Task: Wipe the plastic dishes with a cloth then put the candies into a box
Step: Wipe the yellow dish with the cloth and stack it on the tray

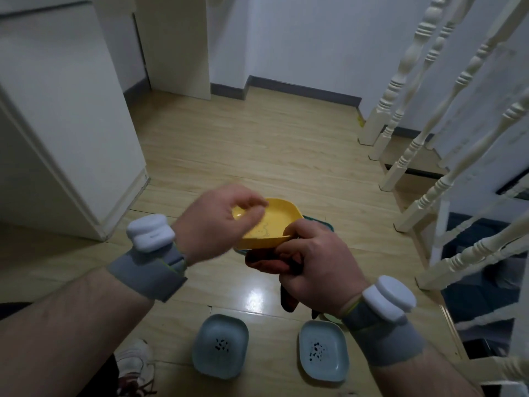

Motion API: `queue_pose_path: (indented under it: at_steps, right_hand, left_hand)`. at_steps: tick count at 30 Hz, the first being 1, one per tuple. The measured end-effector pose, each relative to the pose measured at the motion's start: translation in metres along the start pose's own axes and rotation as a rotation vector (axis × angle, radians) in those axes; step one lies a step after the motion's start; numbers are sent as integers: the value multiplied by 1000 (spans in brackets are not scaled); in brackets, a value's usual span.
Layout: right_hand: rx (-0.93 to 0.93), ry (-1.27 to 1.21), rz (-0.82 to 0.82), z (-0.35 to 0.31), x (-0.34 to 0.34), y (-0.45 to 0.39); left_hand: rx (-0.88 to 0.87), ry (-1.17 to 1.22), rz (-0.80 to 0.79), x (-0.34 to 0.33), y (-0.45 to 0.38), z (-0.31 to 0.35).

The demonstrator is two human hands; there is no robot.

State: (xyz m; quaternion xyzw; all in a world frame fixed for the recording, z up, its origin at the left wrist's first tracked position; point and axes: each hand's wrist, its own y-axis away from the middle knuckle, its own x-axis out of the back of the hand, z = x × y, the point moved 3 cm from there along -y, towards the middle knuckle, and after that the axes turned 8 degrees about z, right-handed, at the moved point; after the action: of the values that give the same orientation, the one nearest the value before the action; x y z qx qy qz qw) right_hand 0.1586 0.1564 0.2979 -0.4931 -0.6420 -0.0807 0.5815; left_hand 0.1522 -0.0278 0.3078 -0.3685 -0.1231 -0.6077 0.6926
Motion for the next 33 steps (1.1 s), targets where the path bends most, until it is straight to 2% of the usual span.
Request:
queue_pose_path:
  at_steps: [2,3,5,7,9,10,13,15,18,20,25,26,30,33]
  right_hand:
    - [-12,-34,-20,-1,-3,0]
    - [-26,-51,-29,-2,-5,0]
    - [-68,-87,-52,-4,-7,2]
    - [-142,-151,-74,-3,-7,2]
    - [-260,-233,-62,1,-1,-2]
    - [-335,-275,-5,5,3,-5]
    - [-593,-349,315,26,14,-7]
    - [-709,-413,352,33,12,-4]
    - [-605,-446,142,25,-3,-2]
    - [-503,-450,48,16,-9,-1]
    - [-216,-207,6,-7,-6,2]
    - [-225,-185,17,-5,-6,1]
    - [-471,-304,100,25,-5,-1]
    - [-351,-237,73,4,-6,0]
  left_hand:
    - [-27,-86,-263,-15,11,8]
    - [-14,-113,-341,-22,14,5]
    - [42,-101,-397,-27,16,0]
    - [83,-70,-348,-25,13,-1]
    - [196,29,-268,-22,10,-3]
    - [283,102,-229,-19,8,-5]
    - [559,323,-147,-14,7,-7]
    - [696,486,-161,-15,10,-4]
    - [751,741,-246,-24,17,1]
    - [732,776,-283,-29,19,1]
    - [775,938,-296,-32,22,-4]
    - [767,943,-299,-32,22,-3]
    - [758,917,-288,-28,21,2]
    - [775,1016,-322,-26,21,4]
